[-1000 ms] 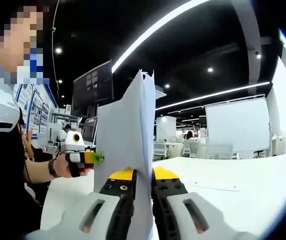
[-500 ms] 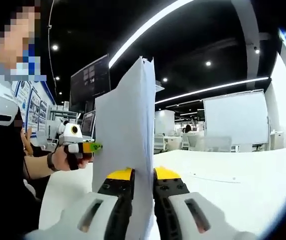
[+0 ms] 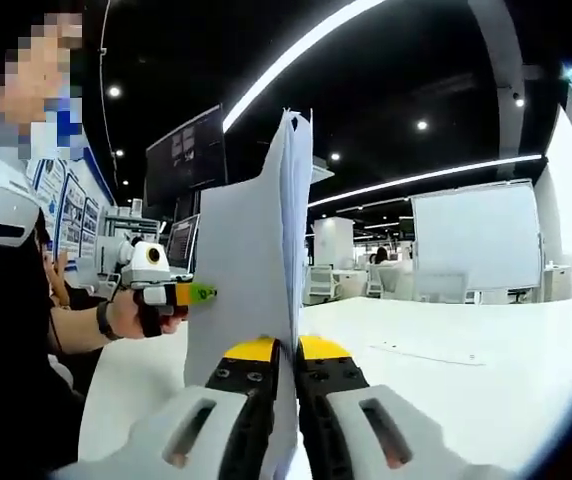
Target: Organize the stack of printing papers by aligning and flattening the scattered papers on the table
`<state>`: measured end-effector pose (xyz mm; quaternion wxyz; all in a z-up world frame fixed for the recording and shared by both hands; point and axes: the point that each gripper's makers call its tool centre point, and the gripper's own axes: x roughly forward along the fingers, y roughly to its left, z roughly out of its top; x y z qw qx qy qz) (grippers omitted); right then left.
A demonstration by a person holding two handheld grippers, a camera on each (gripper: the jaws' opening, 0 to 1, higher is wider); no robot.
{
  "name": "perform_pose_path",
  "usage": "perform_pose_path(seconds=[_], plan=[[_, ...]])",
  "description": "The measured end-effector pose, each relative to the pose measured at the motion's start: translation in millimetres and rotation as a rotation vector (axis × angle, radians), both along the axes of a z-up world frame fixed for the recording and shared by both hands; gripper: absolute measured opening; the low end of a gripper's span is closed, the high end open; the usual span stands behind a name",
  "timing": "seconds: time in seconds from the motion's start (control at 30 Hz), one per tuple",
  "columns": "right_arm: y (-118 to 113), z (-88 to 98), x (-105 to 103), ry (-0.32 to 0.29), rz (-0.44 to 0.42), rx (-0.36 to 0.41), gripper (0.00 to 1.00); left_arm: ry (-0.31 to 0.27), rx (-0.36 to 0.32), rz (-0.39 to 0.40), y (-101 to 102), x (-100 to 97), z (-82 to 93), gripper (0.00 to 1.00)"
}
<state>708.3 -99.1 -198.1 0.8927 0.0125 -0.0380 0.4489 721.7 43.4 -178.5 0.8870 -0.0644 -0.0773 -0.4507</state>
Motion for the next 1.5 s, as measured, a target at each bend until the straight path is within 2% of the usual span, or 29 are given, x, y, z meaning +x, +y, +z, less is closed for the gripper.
perform_pose_path(seconds=[0.17, 0.37, 0.5, 0.8, 0.93, 1.0, 1.13, 1.5], plan=[[4.3, 2.9, -5.4, -0.003, 0.021, -0.011, 0.0, -0.003, -0.008, -0.006, -0.6, -1.6, 4.4, 0.08], [6.7, 9.3, -9.2, 0.014, 0.042, 0.017, 0.0, 0.014, -0.039, -0.023, 2.0, -4.3, 11.8, 0.07], [8.4, 13.6, -13.9, 0.037, 0.056, 0.03, 0.0, 0.069, -0.072, -0.054, 2.5, -8.2, 15.2, 0.07], [8.9, 18.6, -25.1, 0.169, 0.1, 0.1, 0.0, 0.172, -0.133, -0.106, 4.1, -11.8, 17.2, 0.06], [9.1, 13.3, -28.5, 0.265, 0.116, 0.11, 0.0, 0.208, -0.113, -0.118, 1.4, -14.8, 12.9, 0.06], [9.2, 11.5, -28.8, 0.3, 0.119, 0.115, 0.0, 0.249, -0.104, -0.116, 1.6, -14.2, 9.3, 0.06], [9.5, 12.0, -29.4, 0.355, 0.134, 0.154, 0.0, 0.289, -0.106, -0.121, 2.9, -13.3, 6.8, 0.06], [13.0, 4.6, -27.3, 0.427, 0.147, 0.157, 0.0, 0.414, -0.151, -0.135, 5.5, -7.4, -6.1, 0.06]])
